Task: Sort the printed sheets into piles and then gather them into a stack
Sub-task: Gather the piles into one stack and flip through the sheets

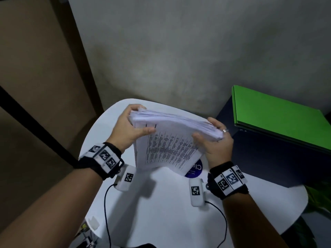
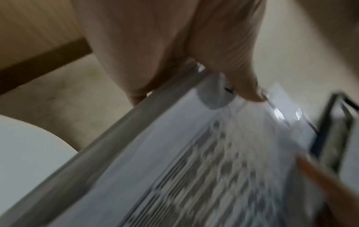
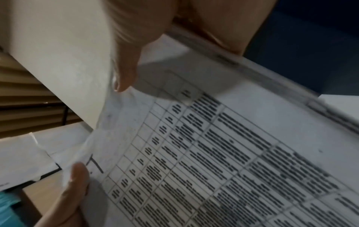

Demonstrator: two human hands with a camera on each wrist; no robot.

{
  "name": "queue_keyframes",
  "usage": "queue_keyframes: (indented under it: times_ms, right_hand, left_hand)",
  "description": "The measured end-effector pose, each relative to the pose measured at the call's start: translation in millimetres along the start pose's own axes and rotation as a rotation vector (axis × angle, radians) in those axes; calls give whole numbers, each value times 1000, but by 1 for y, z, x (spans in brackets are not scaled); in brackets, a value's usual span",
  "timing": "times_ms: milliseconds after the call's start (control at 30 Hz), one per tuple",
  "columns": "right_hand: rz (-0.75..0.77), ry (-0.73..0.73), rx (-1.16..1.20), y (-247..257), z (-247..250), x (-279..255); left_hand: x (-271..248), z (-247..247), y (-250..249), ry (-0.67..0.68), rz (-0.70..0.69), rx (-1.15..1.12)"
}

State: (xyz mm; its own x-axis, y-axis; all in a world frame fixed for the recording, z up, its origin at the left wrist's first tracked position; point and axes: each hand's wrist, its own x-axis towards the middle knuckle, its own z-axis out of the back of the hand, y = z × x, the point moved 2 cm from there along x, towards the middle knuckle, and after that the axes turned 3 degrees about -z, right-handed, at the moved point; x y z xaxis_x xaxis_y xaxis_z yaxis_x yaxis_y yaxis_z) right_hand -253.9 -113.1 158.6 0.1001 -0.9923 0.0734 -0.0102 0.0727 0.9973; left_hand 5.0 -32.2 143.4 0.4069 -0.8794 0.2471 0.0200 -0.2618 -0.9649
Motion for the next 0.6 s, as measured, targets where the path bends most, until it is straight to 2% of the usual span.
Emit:
queue_keyframes:
  times_ms: [67, 233, 300, 400, 467, 533, 600]
  right_hand:
    - [24, 9, -12, -1, -1, 0]
    - [24, 10, 97, 4, -5, 5]
    - [37, -72, 118, 8, -7, 6]
    - [45, -186, 100, 9, -11, 9]
    - [34, -256, 128, 10, -12, 10]
    - [34, -261, 186, 11, -12, 9]
    - [82, -206, 179, 9, -12, 6]
  left_hand:
    - [-6, -6, 7, 56, 47, -17]
    - [-6, -14, 7, 40, 68, -107]
    - [-7, -16, 4, -70, 36, -101]
    - [-8, -22, -1, -295, -72, 23]
    - [-10, -28, -8, -348, -116, 41]
    - [-12, -28, -9, -307, -139, 33]
    - [-16, -23, -7, -195, -150, 33]
